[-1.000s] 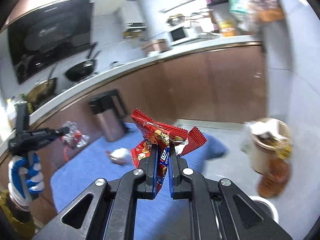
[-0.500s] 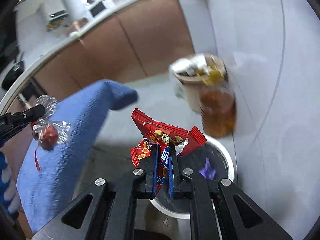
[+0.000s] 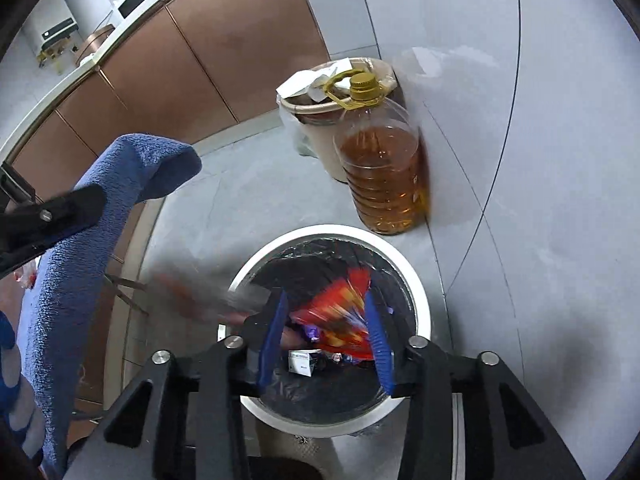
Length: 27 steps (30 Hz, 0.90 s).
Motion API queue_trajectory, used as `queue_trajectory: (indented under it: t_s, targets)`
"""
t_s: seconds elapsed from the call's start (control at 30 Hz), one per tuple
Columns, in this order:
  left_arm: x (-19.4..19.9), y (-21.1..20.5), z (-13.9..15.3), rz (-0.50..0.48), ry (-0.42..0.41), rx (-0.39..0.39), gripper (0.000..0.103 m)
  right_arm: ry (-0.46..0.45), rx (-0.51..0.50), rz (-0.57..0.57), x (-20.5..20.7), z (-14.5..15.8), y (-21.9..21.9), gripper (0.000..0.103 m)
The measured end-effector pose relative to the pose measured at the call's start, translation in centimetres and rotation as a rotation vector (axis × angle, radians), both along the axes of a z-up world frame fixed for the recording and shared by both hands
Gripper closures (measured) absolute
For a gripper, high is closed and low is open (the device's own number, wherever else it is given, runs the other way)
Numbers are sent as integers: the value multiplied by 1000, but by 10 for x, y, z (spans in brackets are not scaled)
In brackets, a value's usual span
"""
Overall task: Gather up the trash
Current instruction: 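Carry wrapper and red bag over the bin and open both tools, then move both open tools back over the white tissue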
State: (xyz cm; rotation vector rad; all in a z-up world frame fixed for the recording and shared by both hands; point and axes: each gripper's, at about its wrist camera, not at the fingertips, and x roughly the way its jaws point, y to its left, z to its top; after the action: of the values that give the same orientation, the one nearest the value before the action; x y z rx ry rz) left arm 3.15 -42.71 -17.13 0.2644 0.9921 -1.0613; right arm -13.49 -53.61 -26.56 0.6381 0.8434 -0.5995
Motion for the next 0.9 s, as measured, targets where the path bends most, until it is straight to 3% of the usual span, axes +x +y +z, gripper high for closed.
queue_trajectory:
  t_s: [0.17,0.27,0.6,0.9]
  targets:
    - [9,28,30,38,-39,-61,56,-29,-22,7,1,17,7,61]
    - [21,59,52,82,-62,-104,56,-91,-54,49,6,45,21,61]
    - [85,200,112,302,-163,-207,56,-217,-145,279,59,124,99,61]
    - [158,314,103,514,-174,-180,56,-249,-161,516,131,155,169,58]
